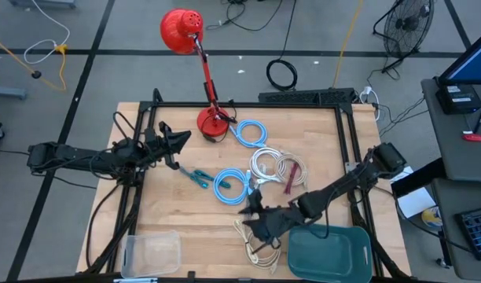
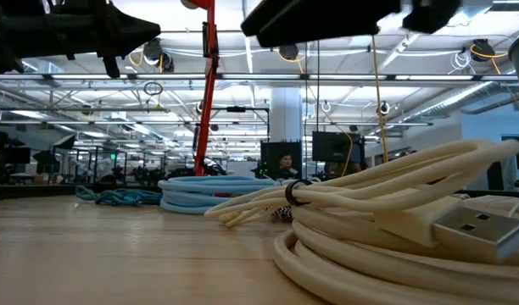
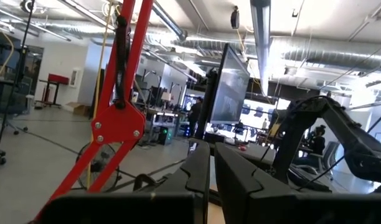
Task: Pick & Place USB Port
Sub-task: Put the pink charger cable into the transparent bin
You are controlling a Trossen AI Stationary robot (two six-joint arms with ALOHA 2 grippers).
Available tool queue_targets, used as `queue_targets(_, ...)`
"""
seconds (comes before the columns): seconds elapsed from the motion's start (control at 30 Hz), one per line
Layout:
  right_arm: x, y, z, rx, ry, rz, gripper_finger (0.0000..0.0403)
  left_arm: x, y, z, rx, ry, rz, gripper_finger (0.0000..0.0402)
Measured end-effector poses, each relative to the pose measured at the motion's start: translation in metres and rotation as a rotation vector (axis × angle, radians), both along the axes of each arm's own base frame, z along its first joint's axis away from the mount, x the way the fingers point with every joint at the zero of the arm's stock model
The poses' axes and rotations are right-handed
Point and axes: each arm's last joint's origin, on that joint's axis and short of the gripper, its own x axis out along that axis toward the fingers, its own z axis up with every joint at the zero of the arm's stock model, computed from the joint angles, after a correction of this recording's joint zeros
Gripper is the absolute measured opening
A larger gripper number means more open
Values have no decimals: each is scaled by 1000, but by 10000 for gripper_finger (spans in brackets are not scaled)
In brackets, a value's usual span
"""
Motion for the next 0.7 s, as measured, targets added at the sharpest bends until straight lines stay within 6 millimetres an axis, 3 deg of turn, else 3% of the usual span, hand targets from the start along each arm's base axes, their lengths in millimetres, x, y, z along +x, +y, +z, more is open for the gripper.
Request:
queue_targets(0.27, 5, -66, -13, 6, 37, -444, 183, 0, 0, -1, -6, 5, -3, 26)
queue_targets(0.57, 0, -136, -45, 230, 132, -698, 183, 0, 0, -1, -7, 4, -4, 26)
queue_targets(0.7, -8, -153, -45, 240, 160, -813, 183, 0, 0, -1, -7, 6, -4, 26)
